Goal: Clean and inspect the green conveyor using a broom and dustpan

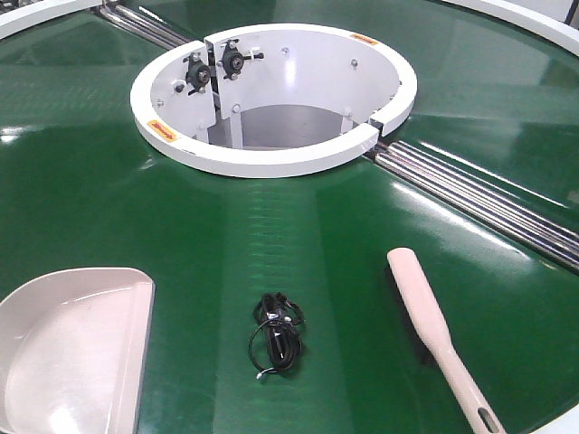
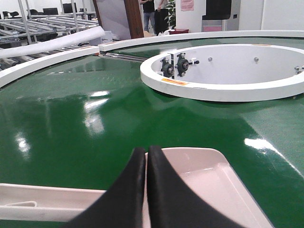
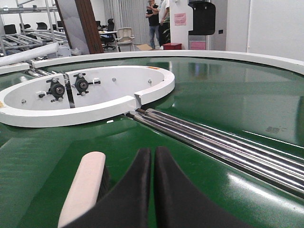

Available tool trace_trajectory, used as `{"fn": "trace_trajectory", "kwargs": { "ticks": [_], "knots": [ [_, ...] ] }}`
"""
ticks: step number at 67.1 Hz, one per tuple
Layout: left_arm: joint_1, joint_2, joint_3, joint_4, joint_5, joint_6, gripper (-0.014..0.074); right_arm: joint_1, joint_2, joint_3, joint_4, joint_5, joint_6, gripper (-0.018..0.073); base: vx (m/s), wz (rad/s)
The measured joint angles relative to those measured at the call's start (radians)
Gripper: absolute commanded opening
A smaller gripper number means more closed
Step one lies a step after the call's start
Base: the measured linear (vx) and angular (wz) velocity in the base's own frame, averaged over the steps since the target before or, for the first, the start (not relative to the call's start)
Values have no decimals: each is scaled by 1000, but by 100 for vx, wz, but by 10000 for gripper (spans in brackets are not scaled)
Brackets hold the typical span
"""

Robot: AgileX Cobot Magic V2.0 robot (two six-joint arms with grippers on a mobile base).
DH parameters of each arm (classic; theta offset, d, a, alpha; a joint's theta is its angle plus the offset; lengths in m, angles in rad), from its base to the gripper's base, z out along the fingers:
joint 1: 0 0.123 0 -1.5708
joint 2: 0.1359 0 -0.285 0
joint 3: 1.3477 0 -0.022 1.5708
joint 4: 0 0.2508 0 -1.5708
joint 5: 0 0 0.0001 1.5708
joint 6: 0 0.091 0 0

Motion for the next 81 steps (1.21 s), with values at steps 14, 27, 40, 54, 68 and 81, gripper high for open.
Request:
{"fn": "trace_trajectory", "kwargs": {
  "ticks": [14,27,40,54,68,81],
  "knots": [
    [0,0,0,-61,-162,0,-23,0,0,0,28,-86,16,-10,0,0],
    [0,0,0,-170,-362,0,-23,0,0,0,28,-260,16,-10,0,0],
    [0,0,-122,-159,-396,-1,-23,0,-2,-106,21,-266,16,-9,0,0],
    [0,62,-429,-50,-191,-1,-23,0,72,-384,5,-159,16,-8,0,0],
    [0,289,-699,-37,-4,1,0,0,350,-631,3,0,16,-1,0,0],
    [-8,541,-845,-37,196,59,134,0,598,-742,29,73,16,113,0,0]
  ]
}}
